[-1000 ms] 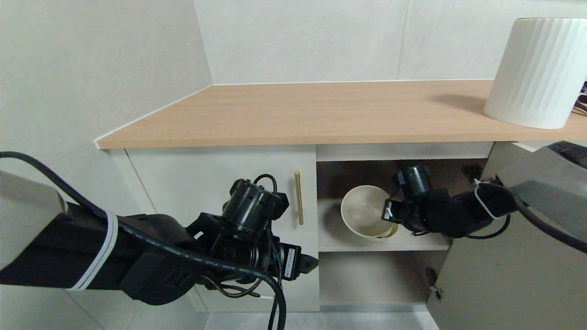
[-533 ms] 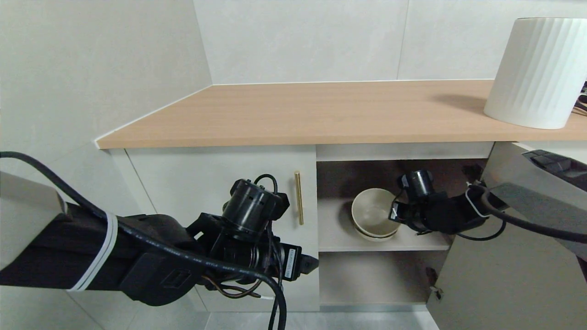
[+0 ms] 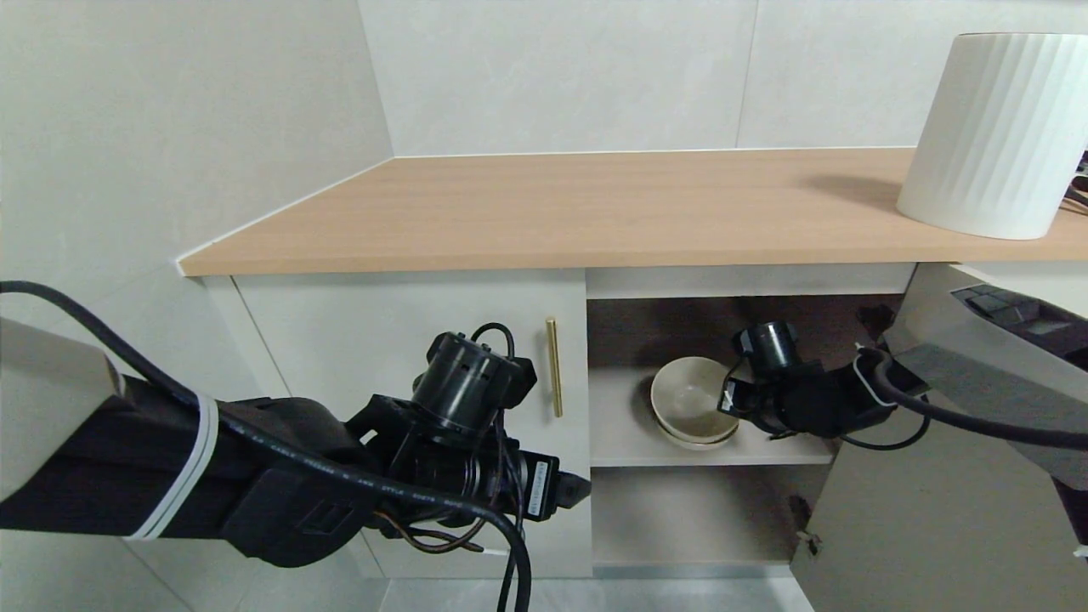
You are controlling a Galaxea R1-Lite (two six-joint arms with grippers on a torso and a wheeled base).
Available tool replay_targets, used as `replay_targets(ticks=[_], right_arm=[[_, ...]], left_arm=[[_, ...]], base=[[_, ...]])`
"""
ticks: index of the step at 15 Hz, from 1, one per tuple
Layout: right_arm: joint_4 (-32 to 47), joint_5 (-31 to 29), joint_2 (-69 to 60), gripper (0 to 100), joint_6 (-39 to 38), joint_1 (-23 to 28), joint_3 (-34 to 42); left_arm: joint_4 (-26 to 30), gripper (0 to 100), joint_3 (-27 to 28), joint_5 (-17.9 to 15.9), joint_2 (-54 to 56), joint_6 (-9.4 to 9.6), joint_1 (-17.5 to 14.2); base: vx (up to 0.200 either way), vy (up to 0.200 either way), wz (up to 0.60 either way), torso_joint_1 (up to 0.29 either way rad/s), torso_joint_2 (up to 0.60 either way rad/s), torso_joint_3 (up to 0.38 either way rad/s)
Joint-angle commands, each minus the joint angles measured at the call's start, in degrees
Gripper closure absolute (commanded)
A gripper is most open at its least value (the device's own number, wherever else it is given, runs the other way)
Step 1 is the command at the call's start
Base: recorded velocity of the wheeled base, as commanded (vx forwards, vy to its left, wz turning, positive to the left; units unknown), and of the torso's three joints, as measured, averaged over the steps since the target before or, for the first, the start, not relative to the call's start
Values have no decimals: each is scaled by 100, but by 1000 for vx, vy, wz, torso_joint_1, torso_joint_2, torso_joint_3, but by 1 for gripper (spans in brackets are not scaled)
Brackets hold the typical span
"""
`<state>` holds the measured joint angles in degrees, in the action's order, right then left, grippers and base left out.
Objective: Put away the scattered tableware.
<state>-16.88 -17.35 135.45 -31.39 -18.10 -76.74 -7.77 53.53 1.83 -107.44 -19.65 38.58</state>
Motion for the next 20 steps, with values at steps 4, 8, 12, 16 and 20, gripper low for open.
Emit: replay_targets(ticks=[4,8,12,16,20], right_arm=[[18,3,-27,0,1,-18,19],[203,100,-774,0,1,-79,458],[1100,917,-2840,0,45,-378,1829],[1442,1190,-4343,0,151,-598,2770],[2058,1199,-5679,0,247,-844,3095]], left_arm=[[-6,0,0,2,21,-4,0],[-14,0,17,186,504,-250,-141],[144,0,-264,134,2113,-373,-738],[249,0,-888,107,3159,-346,-747],[249,0,-1284,107,4029,-241,-1292]], base=[[0,0,0,0,0,0],[0,0,0,0,0,0],[0,0,0,0,0,0],[0,0,0,0,0,0],[0,0,0,0,0,0]])
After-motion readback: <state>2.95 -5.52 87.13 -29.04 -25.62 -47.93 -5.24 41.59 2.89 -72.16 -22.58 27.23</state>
